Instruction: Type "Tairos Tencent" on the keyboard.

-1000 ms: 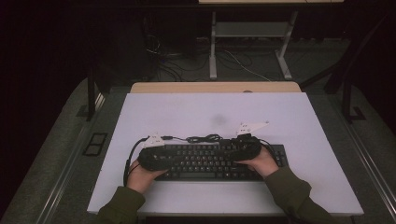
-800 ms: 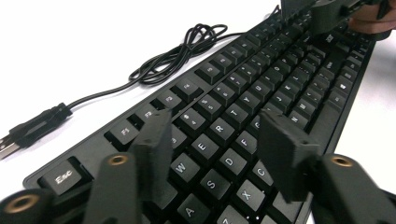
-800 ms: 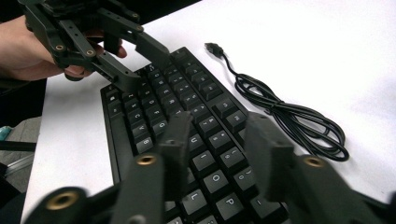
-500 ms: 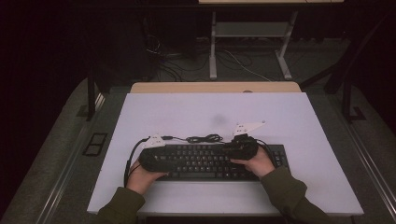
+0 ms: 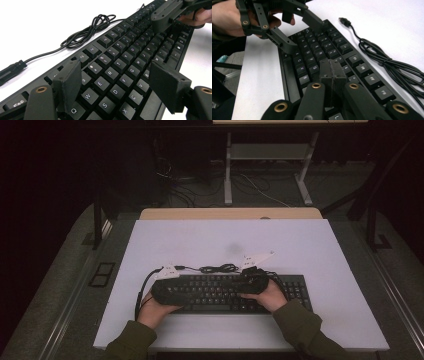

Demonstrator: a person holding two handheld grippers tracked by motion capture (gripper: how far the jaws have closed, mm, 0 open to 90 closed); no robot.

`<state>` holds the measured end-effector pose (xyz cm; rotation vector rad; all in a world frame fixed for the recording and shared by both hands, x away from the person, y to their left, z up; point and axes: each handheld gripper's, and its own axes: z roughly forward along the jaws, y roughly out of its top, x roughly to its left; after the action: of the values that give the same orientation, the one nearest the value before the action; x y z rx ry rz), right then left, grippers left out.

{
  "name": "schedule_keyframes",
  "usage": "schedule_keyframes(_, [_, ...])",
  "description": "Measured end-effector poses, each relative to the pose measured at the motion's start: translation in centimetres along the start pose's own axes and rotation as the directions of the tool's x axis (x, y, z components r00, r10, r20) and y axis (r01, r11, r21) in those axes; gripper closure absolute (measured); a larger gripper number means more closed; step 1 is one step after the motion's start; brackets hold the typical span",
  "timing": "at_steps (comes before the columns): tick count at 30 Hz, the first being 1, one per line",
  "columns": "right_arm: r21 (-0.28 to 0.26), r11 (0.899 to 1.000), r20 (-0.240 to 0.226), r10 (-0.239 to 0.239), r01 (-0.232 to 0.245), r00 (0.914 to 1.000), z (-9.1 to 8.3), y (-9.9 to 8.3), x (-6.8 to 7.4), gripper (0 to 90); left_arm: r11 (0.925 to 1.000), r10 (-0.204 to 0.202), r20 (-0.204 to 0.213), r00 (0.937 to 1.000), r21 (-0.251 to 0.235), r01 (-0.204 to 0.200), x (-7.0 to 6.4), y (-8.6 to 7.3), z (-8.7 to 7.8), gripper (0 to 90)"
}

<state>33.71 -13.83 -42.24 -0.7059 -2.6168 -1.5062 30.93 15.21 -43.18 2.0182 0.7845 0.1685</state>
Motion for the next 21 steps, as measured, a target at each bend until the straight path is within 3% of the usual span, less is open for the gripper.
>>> schedule_keyframes(21, [0.087,0.996,-0.031,-0.034,0.036,0.9989,2.2,-0.4,1.5,89.2,0.9999,-0.003,-0.007,1.0,-0.01,0.003,0.2,0.0,-0.1,22.3])
